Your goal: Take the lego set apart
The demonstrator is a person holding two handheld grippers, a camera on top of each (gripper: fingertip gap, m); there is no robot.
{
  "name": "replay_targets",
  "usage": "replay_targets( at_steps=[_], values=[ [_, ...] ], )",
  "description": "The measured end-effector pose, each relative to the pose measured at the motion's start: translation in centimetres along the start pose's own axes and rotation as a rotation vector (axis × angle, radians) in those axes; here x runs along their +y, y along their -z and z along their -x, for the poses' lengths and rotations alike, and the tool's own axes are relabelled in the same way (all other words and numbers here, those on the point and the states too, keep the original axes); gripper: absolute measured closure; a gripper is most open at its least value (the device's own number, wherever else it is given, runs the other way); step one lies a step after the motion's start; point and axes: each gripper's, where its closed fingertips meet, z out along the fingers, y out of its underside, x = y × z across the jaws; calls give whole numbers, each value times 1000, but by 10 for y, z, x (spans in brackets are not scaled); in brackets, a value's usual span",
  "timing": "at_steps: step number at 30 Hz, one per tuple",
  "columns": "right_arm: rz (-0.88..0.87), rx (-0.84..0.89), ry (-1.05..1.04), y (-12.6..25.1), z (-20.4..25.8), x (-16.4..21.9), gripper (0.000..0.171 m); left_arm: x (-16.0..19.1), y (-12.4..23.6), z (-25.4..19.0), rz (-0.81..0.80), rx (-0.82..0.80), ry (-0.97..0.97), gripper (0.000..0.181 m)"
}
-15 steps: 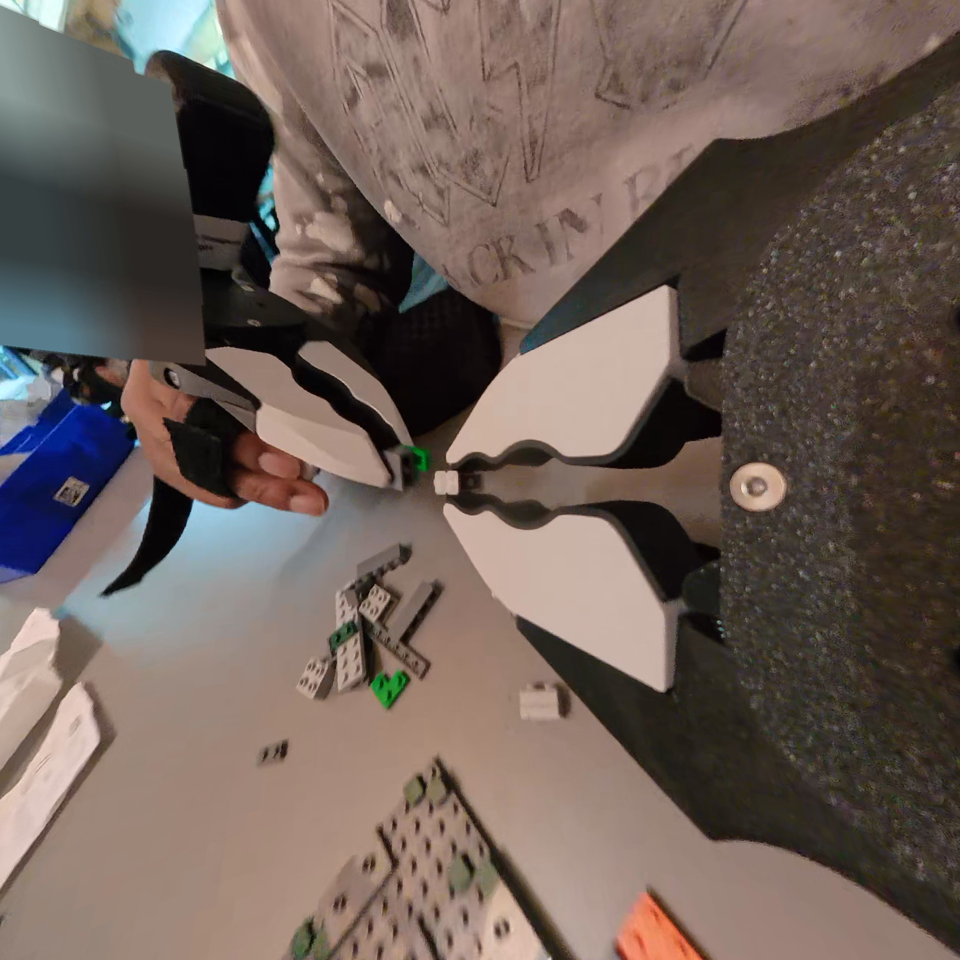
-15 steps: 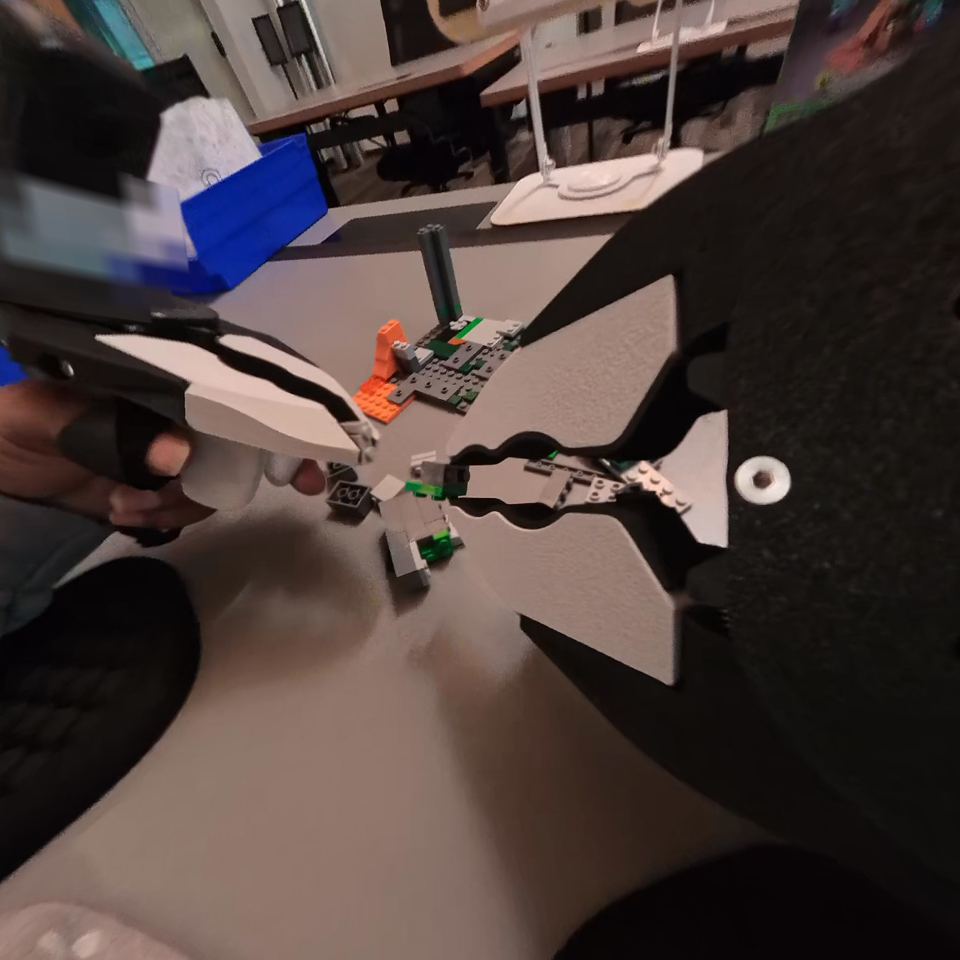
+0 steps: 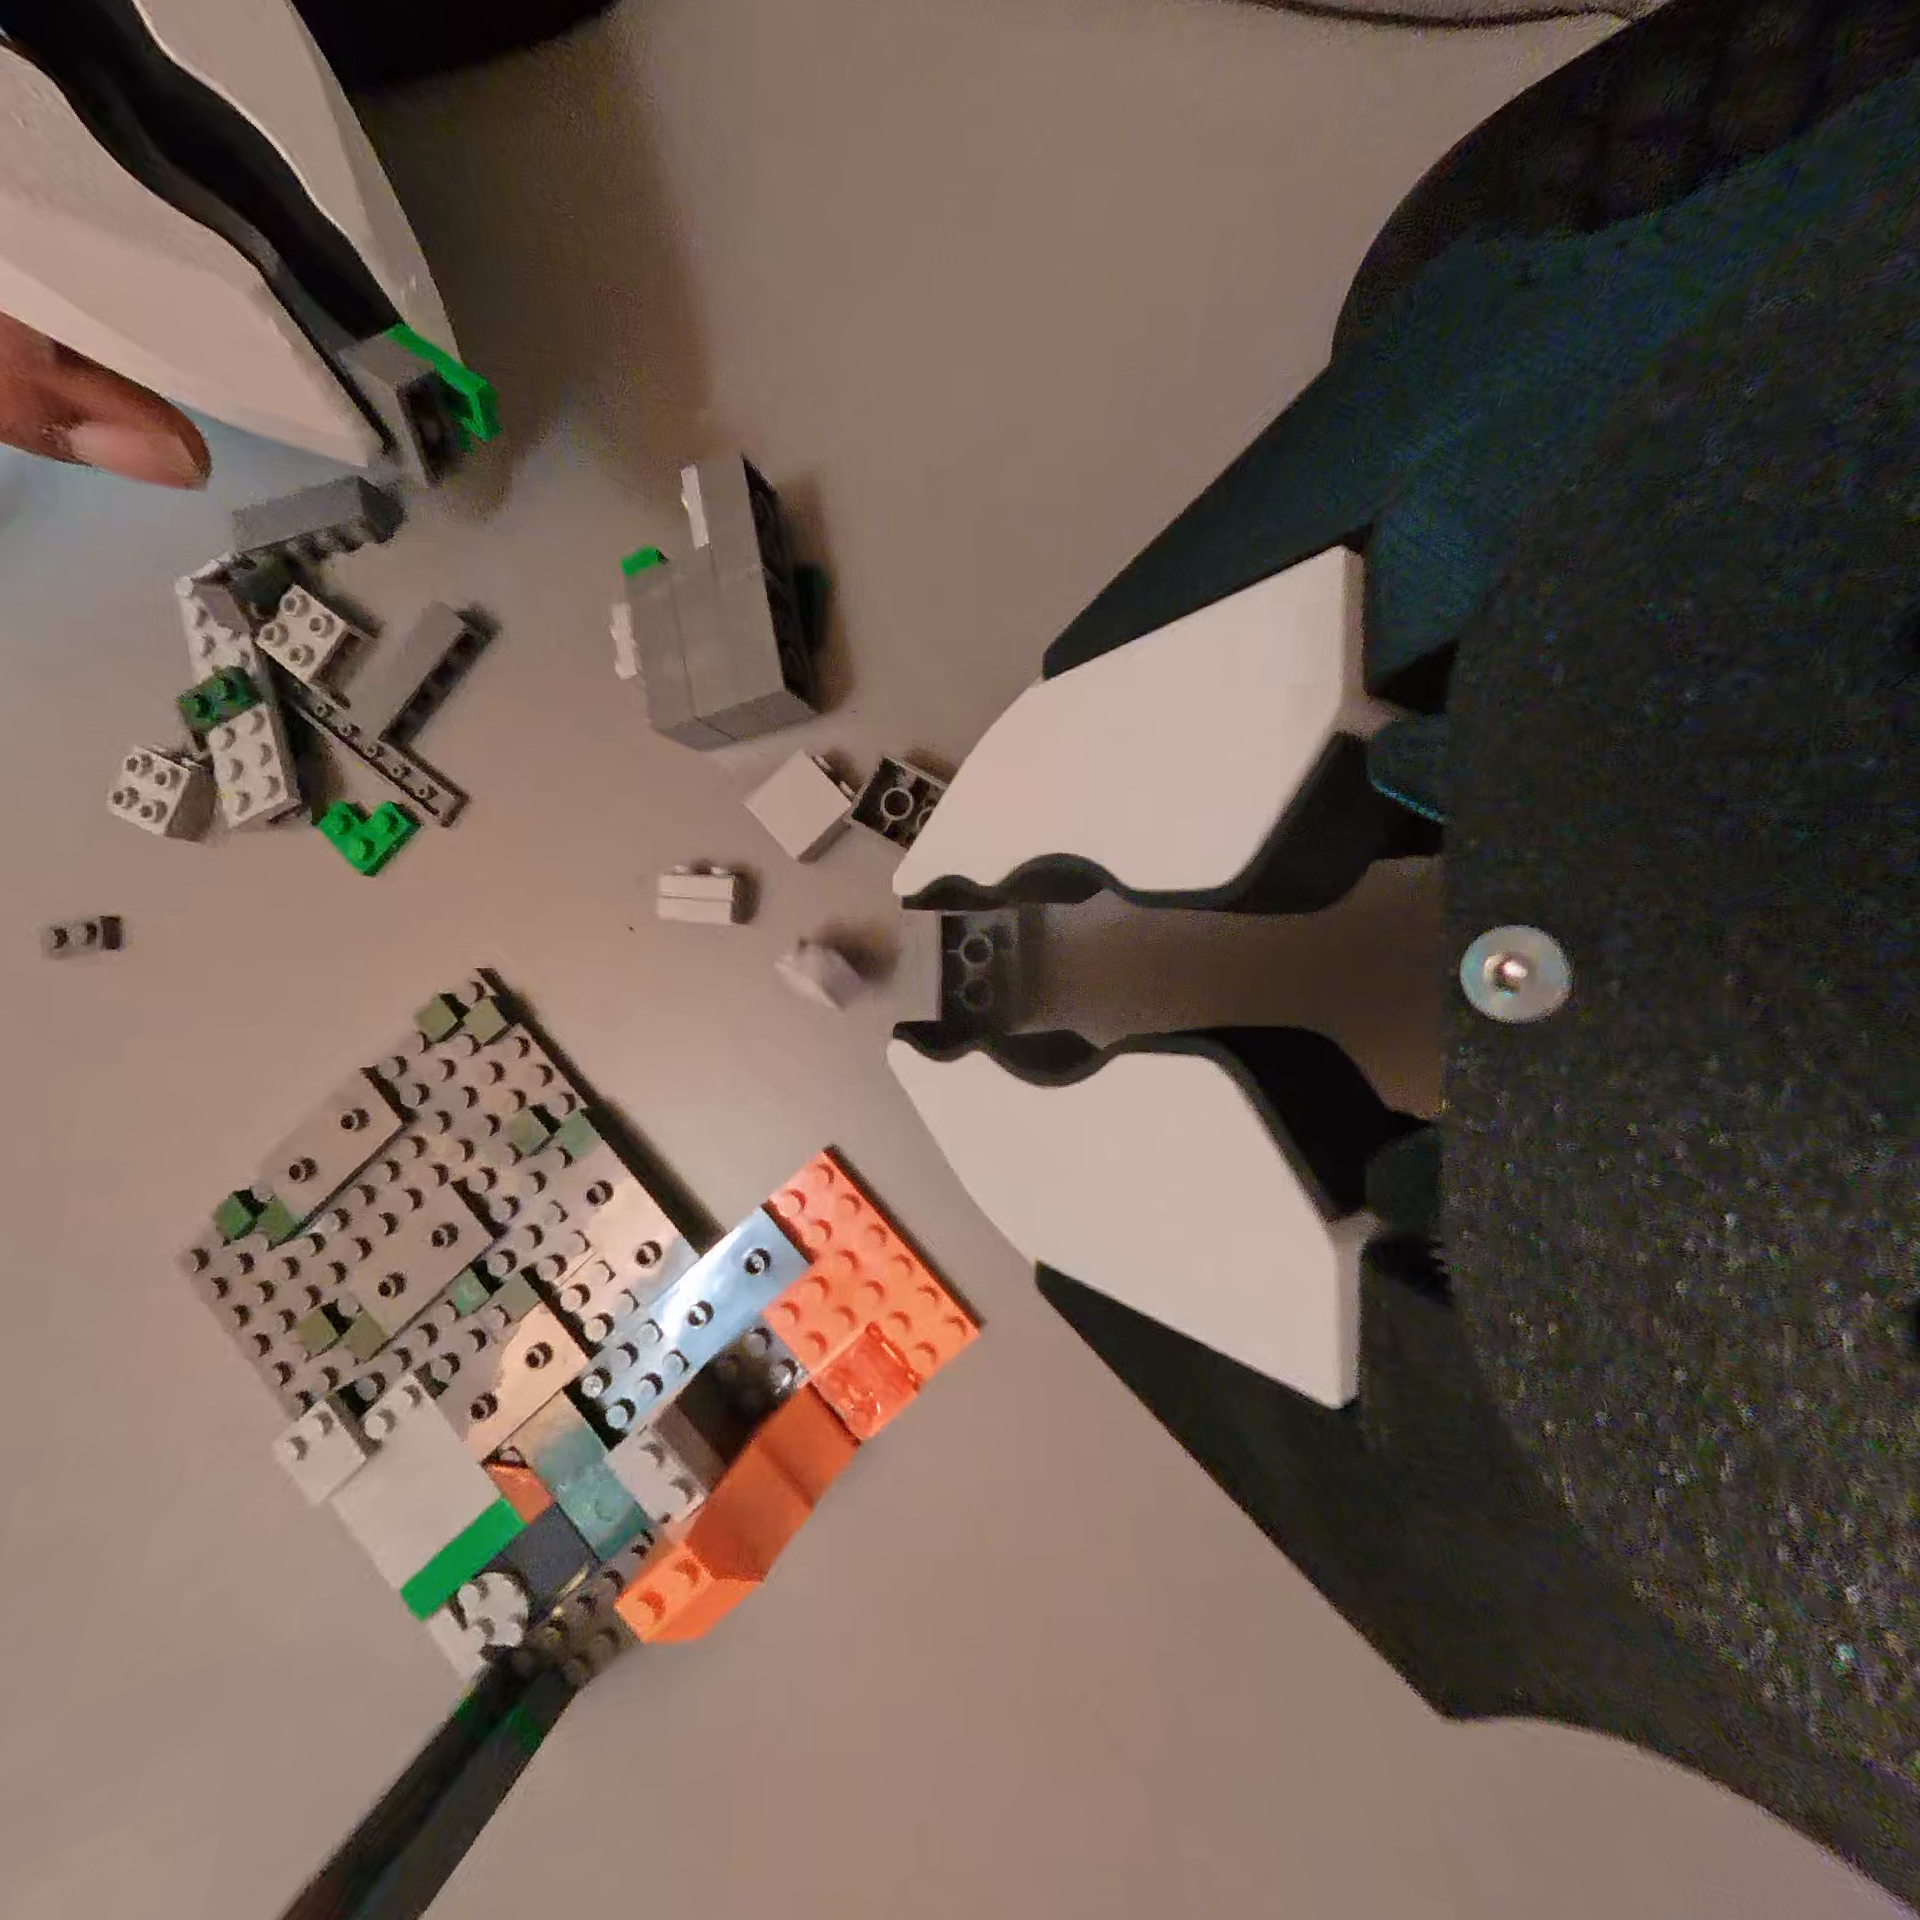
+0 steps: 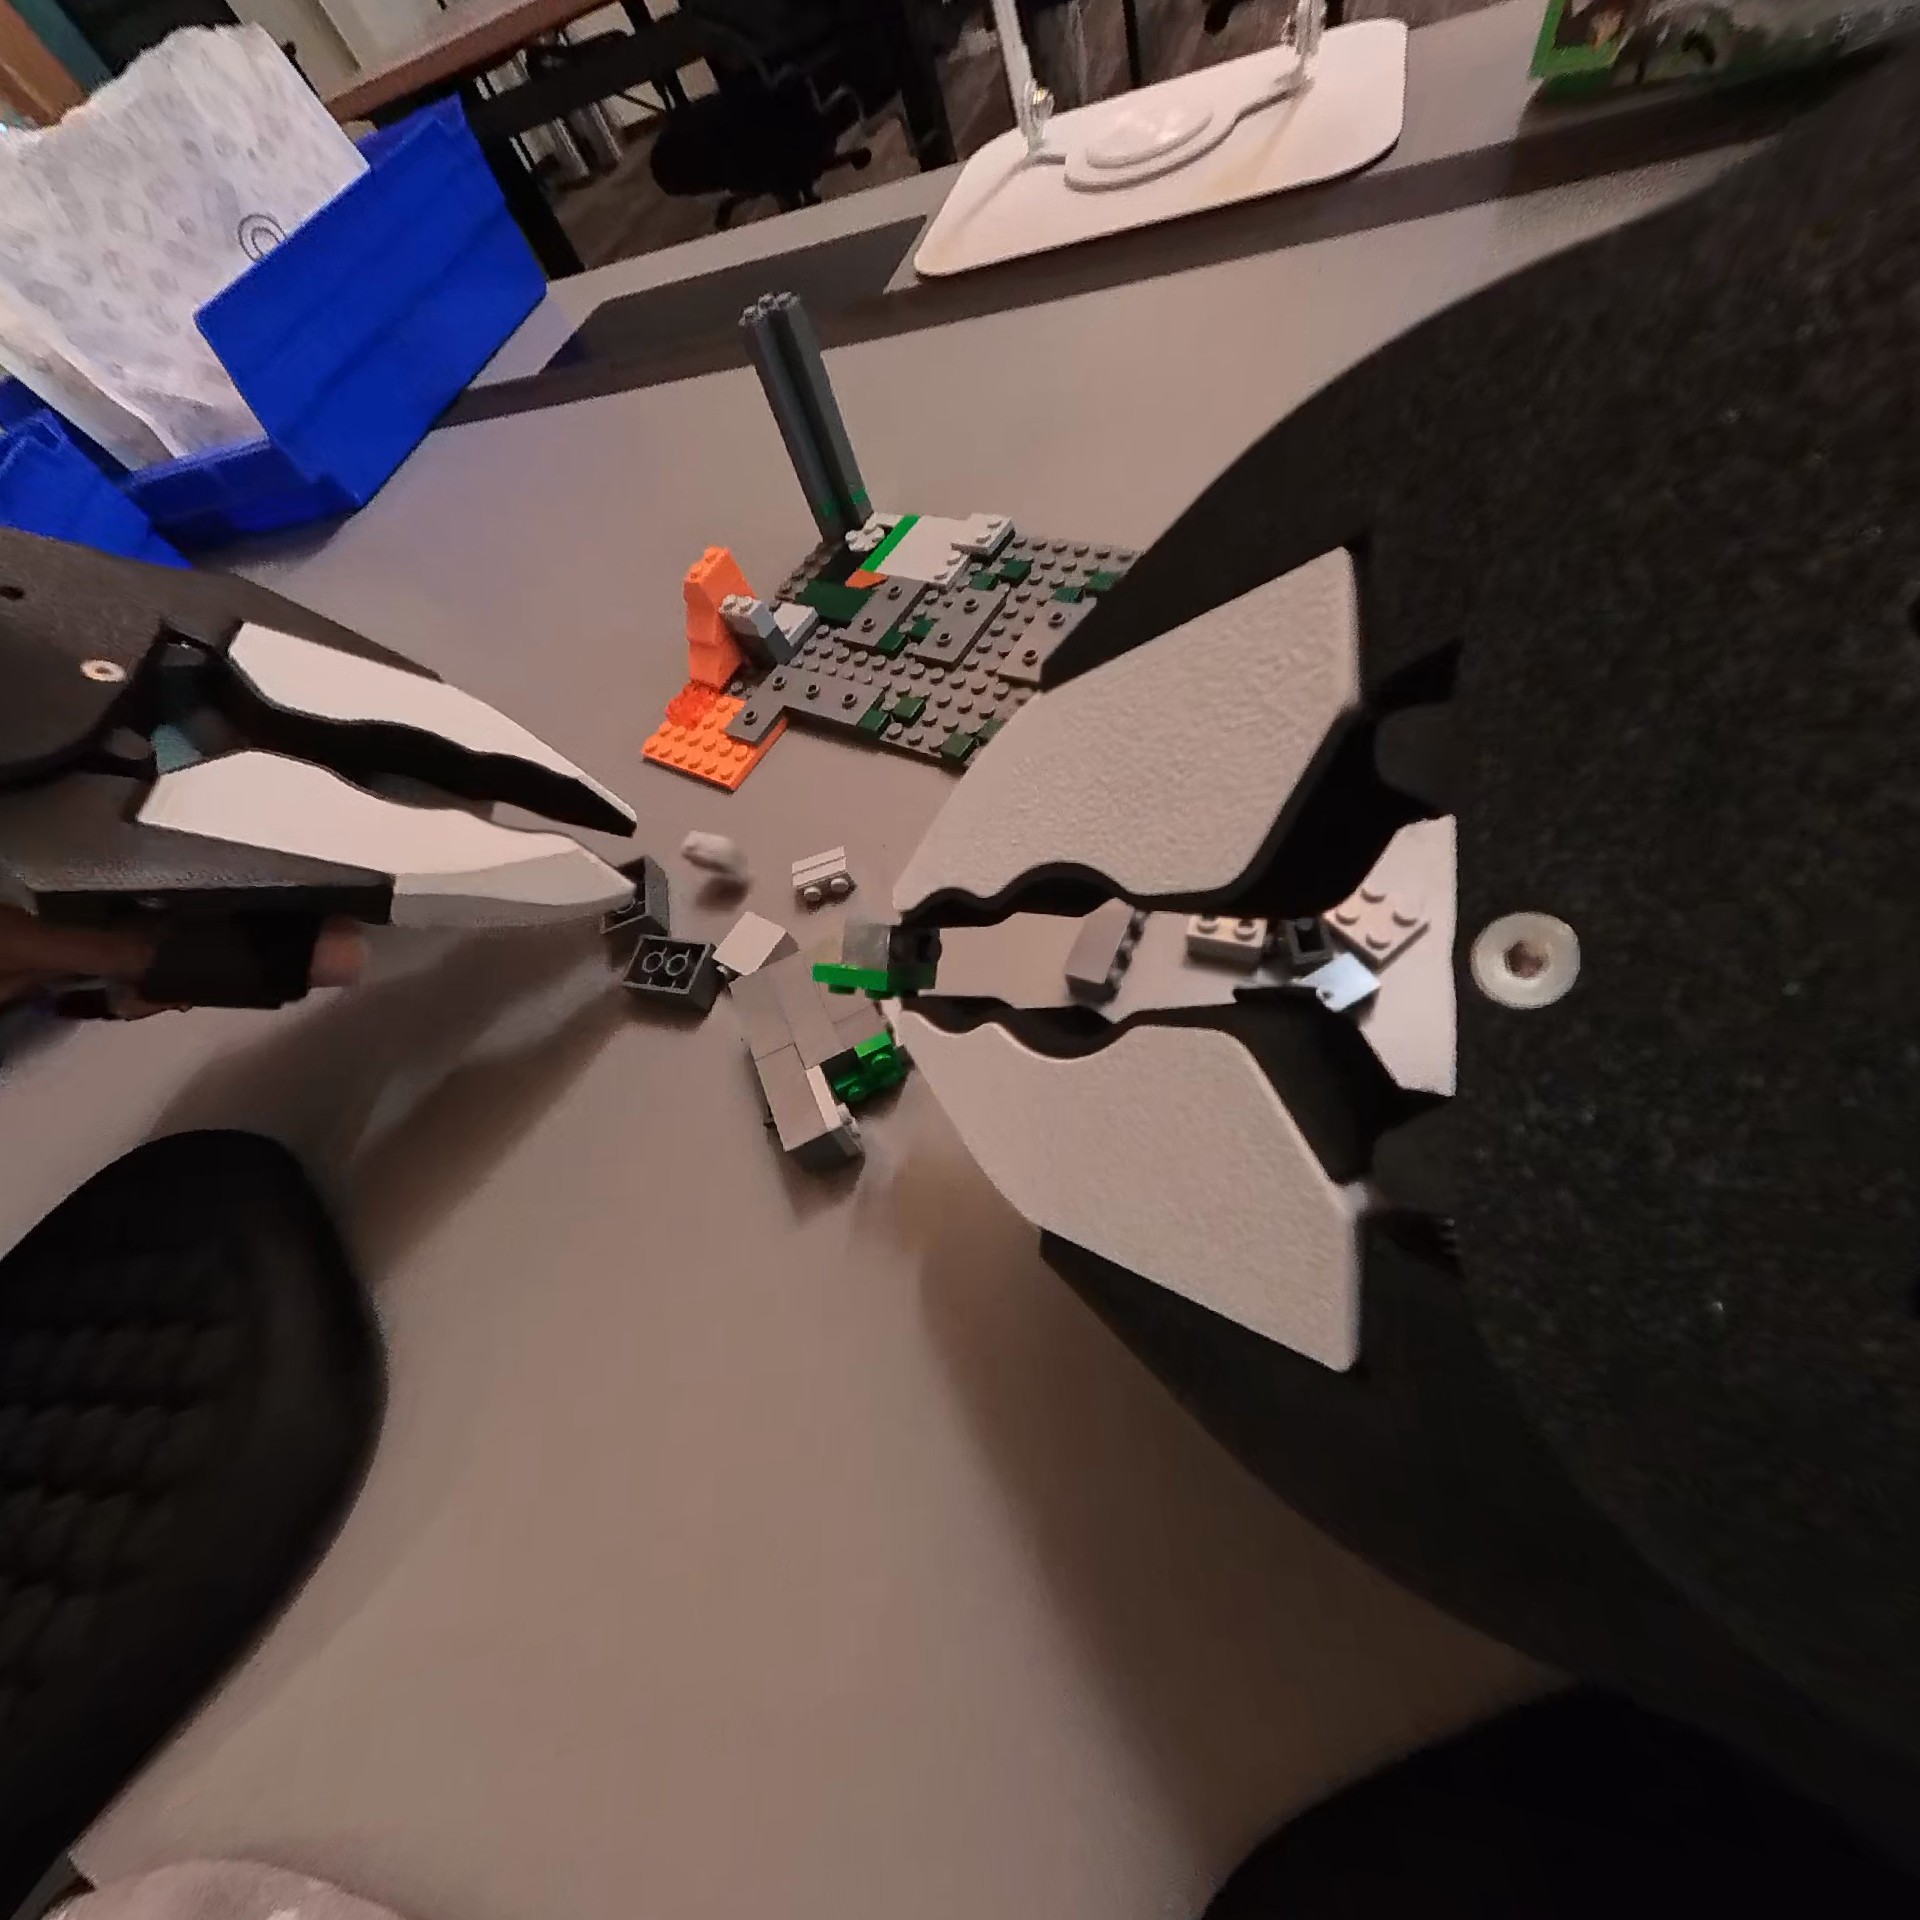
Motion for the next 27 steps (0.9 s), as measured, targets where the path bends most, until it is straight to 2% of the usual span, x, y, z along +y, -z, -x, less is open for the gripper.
replay_targets(
  at_steps=[2,5,10,13,16,19,23,27],
  values=[
    [-11,1,-19,-3,0,-2,159,-2,-1,-5,-16,27,-4,159],
    [-42,7,-47,-7,-2,-7,159,-21,6,-19,-126,105,-17,158],
    [-104,57,-38,-8,-9,-22,159,-53,17,-69,-297,415,41,158],
    [-121,104,-28,-6,-14,-27,159,-66,18,-80,-353,529,144,158],
    [-147,163,-16,-2,-21,-34,159,-73,14,-79,-380,547,204,161],
    [-160,194,-14,2,-24,-37,159,-80,18,-78,-421,559,212,172],
    [-168,164,-82,1,-23,-34,159,-79,15,-78,-418,458,99,173],
    [-204,54,-299,-1,-21,-33,159,-78,14,-75,-420,319,-44,173]
  ],
)
